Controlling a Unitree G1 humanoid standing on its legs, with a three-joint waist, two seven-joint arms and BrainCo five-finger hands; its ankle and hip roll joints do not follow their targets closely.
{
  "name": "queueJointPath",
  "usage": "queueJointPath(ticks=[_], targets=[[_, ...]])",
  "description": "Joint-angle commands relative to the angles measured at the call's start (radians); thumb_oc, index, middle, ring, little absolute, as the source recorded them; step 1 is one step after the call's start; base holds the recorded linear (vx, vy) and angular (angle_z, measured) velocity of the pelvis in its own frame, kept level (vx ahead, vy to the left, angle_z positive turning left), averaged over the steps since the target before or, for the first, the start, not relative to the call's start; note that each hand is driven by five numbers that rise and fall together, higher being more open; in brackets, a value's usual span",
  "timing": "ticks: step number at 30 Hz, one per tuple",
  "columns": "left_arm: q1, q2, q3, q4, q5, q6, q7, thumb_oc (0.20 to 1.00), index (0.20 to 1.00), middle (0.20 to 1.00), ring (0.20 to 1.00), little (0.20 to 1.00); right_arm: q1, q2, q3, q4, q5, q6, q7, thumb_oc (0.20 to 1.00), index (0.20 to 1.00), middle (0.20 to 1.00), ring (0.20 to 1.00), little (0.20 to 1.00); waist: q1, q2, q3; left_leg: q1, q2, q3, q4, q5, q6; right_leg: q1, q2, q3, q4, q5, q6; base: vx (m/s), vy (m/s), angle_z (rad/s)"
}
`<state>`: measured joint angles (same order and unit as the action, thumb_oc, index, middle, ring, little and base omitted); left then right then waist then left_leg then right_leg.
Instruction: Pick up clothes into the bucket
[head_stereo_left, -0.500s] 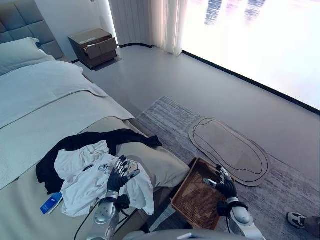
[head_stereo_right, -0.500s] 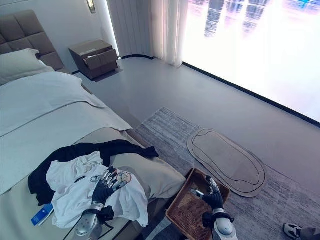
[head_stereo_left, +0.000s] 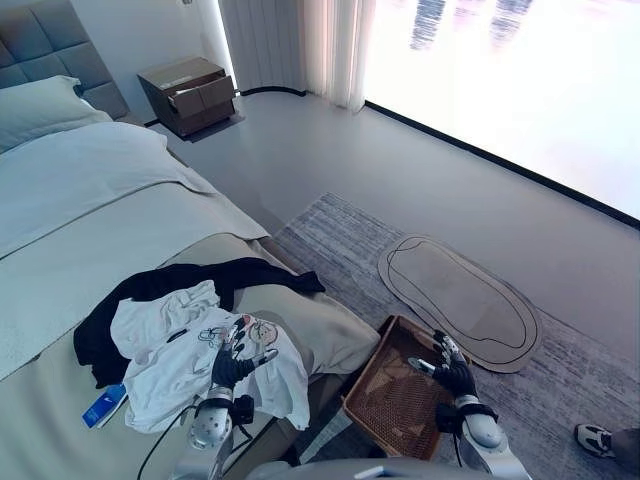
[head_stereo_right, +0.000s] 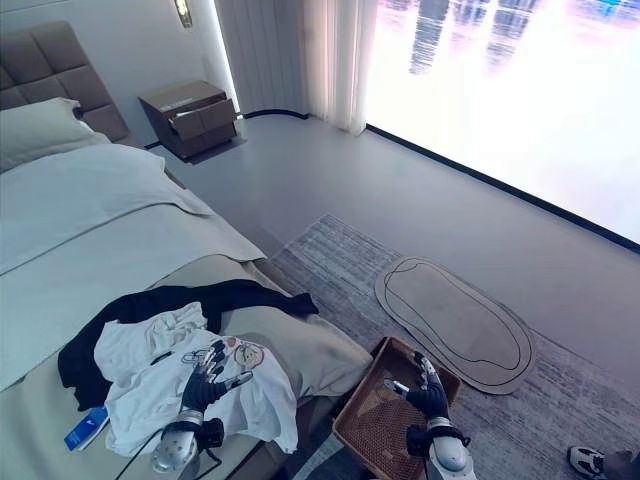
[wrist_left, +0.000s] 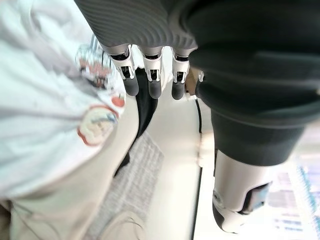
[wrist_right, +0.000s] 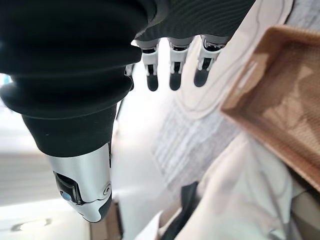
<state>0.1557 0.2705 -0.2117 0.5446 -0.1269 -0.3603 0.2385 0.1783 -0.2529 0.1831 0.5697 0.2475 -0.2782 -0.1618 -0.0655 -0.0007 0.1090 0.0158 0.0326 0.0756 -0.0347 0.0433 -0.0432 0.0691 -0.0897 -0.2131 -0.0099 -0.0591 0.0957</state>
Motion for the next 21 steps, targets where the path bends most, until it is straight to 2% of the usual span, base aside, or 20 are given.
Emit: queueJointPath(ticks=[1,2,3,4,5,8,10,13,15,19,20,21], targets=[[-0.079,0.06,0.047,-0.026,0.087,-0.062,0.088,1.0,1.0,1.0,1.0,1.0,-0.061,-0.022,-0.017,-0.061,0.008,-0.069,-0.023,1.0,1.0,1.0,1.0,1.0,-0.006,-0.058,0.086,-0.144,0.031,-0.045,0.189,-0.082,0.005,-0.12,-0.144,0.048,0.088,0.097,0.085,-0.1,0.047,-0.03],[-0.08,0.059,0.047,-0.025,0.087,-0.062,0.088,1.0,1.0,1.0,1.0,1.0,-0.062,-0.022,-0.018,-0.061,0.008,-0.069,-0.023,1.0,1.0,1.0,1.0,1.0,-0.006,-0.058,0.085,-0.148,0.031,-0.045,0.192,-0.084,0.005,-0.124,-0.145,0.048,0.091,0.096,0.085,-0.24,0.054,-0.03],[-0.102,0.079,0.04,-0.042,0.108,-0.068,0.11,1.0,1.0,1.0,1.0,1.0,-0.084,-0.036,-0.018,-0.084,0.017,-0.075,-0.03,1.0,1.0,1.0,1.0,1.0,-0.009,-0.06,0.142,-0.209,0.033,-0.048,0.243,-0.089,0.009,-0.194,-0.15,0.062,0.14,0.092,0.08,-0.17,0.03,-0.05],[-0.103,0.078,0.039,-0.042,0.109,-0.068,0.111,1.0,1.0,1.0,1.0,1.0,-0.085,-0.036,-0.019,-0.084,0.017,-0.075,-0.03,1.0,1.0,1.0,1.0,1.0,-0.008,-0.059,0.138,-0.216,0.033,-0.048,0.248,-0.091,0.009,-0.202,-0.15,0.063,0.145,0.091,0.08,-0.35,0.045,-0.07],[-0.147,0.109,0.017,-0.027,0.197,-0.07,0.153,1.0,1.0,1.0,1.0,1.0,-0.117,-0.049,-0.013,-0.094,0.023,-0.088,-0.042,1.0,1.0,1.0,1.0,1.0,-0.014,-0.06,0.192,-0.302,0.038,-0.052,0.324,-0.095,0.009,-0.288,-0.161,0.077,0.203,0.086,0.075,-0.2,0.02,-0.07],[-0.181,0.127,0.005,0.0,0.274,-0.056,0.199,1.0,1.0,1.0,1.0,1.0,-0.135,-0.054,-0.007,-0.103,0.022,-0.1,-0.046,1.0,1.0,1.0,1.0,1.0,-0.018,-0.059,0.197,-0.37,0.035,-0.056,0.375,-0.107,0.01,-0.354,-0.161,0.085,0.247,0.073,0.07,-0.1,0.024,-0.01],[-0.258,0.166,0.0,0.072,0.367,-0.02,0.277,1.0,1.0,1.0,1.0,1.0,-0.165,-0.073,0.003,-0.141,0.038,-0.118,-0.049,1.0,1.0,1.0,1.0,1.0,-0.032,-0.065,0.219,-0.468,0.038,-0.064,0.455,-0.126,0.011,-0.456,-0.16,0.104,0.335,0.044,0.058,-0.1,0.015,0.01],[-0.303,0.196,-0.015,0.104,0.444,0.004,0.329,1.0,1.0,1.0,1.0,1.0,-0.178,-0.085,0.005,-0.154,0.038,-0.126,-0.048,1.0,1.0,1.0,1.0,1.0,-0.039,-0.066,0.219,-0.524,0.042,-0.068,0.51,-0.142,0.01,-0.513,-0.158,0.114,0.389,0.027,0.054,-0.05,0.019,-0.01],[-0.367,0.25,-0.054,0.134,0.584,0.044,0.416,1.0,1.0,1.0,1.0,1.0,-0.193,-0.108,0.002,-0.158,0.026,-0.137,-0.049,1.0,1.0,1.0,1.0,1.0,-0.051,-0.067,0.224,-0.595,0.045,-0.073,0.579,-0.165,0.012,-0.587,-0.158,0.126,0.462,0.004,0.048,-0.03,0.023,0.03],[-0.438,0.333,-0.12,0.192,0.795,0.161,0.492,1.0,1.0,1.0,1.0,1.0,-0.191,-0.138,-0.011,-0.17,0.013,-0.151,-0.043,1.0,1.0,1.0,1.0,1.0,-0.067,-0.066,0.223,-0.652,0.049,-0.079,0.614,-0.18,0.008,-0.644,-0.155,0.132,0.496,-0.011,0.049,-0.01,0.008,-0.03],[-0.439,0.333,-0.121,0.194,0.795,0.161,0.492,1.0,1.0,1.0,1.0,1.0,-0.191,-0.138,-0.012,-0.17,0.013,-0.151,-0.043,1.0,1.0,1.0,1.0,1.0,-0.067,-0.066,0.221,-0.654,0.049,-0.079,0.615,-0.18,0.008,-0.646,-0.155,0.132,0.497,-0.011,0.049,0.0,0.0,0.0],[-0.479,0.354,-0.152,0.246,0.86,0.204,0.505,1.0,1.0,1.0,1.0,1.0,-0.191,-0.146,-0.013,-0.174,0.02,-0.157,-0.031,1.0,1.0,1.0,1.0,1.0,-0.076,-0.064,0.215,-0.672,0.05,-0.08,0.608,-0.175,0.007,-0.669,-0.156,0.135,0.498,-0.008,0.051,0.0,0.0,0.0]])
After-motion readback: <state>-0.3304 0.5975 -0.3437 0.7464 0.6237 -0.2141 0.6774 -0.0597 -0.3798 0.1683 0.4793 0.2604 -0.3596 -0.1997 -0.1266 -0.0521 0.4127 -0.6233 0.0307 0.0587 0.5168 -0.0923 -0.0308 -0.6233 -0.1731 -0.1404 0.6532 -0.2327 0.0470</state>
